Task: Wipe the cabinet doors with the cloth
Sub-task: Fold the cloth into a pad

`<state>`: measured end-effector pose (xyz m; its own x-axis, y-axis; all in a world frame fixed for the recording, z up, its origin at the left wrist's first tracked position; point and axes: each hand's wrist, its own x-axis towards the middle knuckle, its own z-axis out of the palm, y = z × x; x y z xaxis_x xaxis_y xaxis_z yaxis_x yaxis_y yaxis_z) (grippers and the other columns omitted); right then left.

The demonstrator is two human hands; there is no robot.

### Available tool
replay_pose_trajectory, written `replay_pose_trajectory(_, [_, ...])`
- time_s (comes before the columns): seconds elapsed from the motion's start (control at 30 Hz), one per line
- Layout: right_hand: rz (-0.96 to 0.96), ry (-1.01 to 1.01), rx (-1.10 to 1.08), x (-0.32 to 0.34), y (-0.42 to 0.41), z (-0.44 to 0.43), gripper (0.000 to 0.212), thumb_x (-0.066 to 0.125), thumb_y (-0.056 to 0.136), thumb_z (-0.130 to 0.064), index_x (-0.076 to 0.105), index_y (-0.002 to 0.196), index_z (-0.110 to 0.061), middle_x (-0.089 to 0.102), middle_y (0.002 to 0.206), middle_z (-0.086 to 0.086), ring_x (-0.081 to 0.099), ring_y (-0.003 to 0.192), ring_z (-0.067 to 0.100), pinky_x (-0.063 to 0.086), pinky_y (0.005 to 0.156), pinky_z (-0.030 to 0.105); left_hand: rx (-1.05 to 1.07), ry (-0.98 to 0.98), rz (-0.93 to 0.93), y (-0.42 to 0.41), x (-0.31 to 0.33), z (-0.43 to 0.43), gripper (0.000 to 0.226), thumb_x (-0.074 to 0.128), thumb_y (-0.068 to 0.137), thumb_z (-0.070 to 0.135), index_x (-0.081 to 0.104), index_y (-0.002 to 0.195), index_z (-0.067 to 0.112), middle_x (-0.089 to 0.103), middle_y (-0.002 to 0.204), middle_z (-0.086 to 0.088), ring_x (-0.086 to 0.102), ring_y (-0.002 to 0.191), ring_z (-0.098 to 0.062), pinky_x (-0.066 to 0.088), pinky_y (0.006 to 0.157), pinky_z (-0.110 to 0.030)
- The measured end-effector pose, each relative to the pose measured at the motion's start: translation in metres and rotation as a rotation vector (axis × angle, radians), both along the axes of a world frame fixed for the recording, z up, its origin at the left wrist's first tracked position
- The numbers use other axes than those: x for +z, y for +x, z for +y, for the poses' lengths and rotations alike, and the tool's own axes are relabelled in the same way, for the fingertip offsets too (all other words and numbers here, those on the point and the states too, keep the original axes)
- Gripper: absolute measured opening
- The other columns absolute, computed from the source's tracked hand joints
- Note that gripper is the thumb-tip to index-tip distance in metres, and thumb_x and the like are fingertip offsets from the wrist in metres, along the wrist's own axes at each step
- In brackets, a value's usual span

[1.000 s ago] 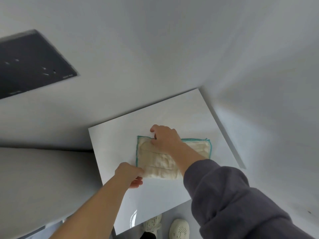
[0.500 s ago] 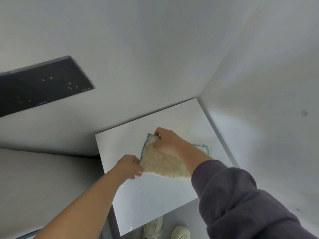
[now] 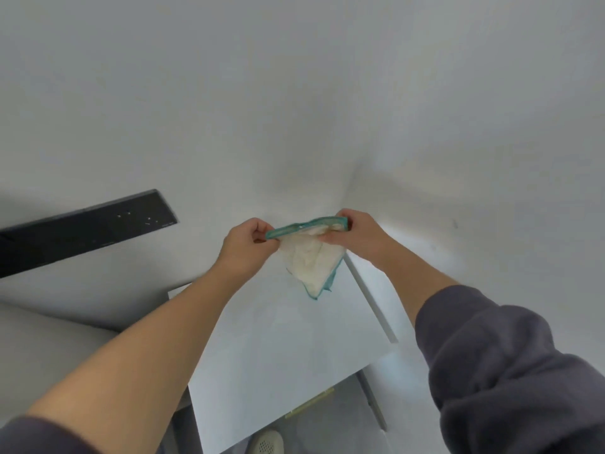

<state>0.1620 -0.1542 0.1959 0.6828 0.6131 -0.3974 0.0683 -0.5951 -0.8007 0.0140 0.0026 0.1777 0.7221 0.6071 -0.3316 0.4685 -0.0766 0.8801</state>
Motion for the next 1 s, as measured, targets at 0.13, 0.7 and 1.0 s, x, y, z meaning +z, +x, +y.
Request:
replay_pose_trajectory(0.13, [-0.009, 0.056, -0.001, 0.028, 0.005, -0.014, 0.018, 0.074, 0.081, -0.006, 0.059, 0.076, -0.017, 0.055, 0.072, -0.004, 0.048, 0.063, 0.008, 0.037, 0.058, 0.016, 0.025, 0.075, -0.066, 0.005, 0.023, -0.002, 0.016, 0.069, 0.083, 0.004, 0.065, 0.079, 0.019, 0.071, 0.085, -0.003, 0.063, 0.073, -0.012, 0.046, 0.063, -0.013])
replay_pose_trajectory(0.7, [0.222, -0.355, 0.248, -0.156, -0.130, -0.096, 0.004, 0.066, 0.083, -0.022, 0.064, 0.085, -0.019, 0.056, 0.073, -0.005, 0.048, 0.062, 0.007, 0.036, 0.054, 0.019, -0.331, -0.013, 0.512, -0.136, -0.134, -0.081, 0.007, 0.065, 0.085, 0.016, 0.063, 0.085, 0.023, 0.060, 0.084, 0.005, 0.052, 0.069, -0.008, 0.037, 0.052, -0.014])
replay_pose_trajectory(1.0, [0.087, -0.229, -0.140, -0.207, -0.094, -0.059, 0.009, 0.050, 0.097, -0.022, 0.054, 0.102, -0.015, 0.056, 0.084, -0.001, 0.052, 0.068, 0.012, 0.040, 0.052, 0.020, -0.040, 0.068, 0.389, -0.055, -0.183, -0.063, 0.006, 0.056, 0.094, 0.021, 0.060, 0.091, 0.018, 0.059, 0.080, 0.006, 0.053, 0.072, -0.012, 0.037, 0.056, -0.018])
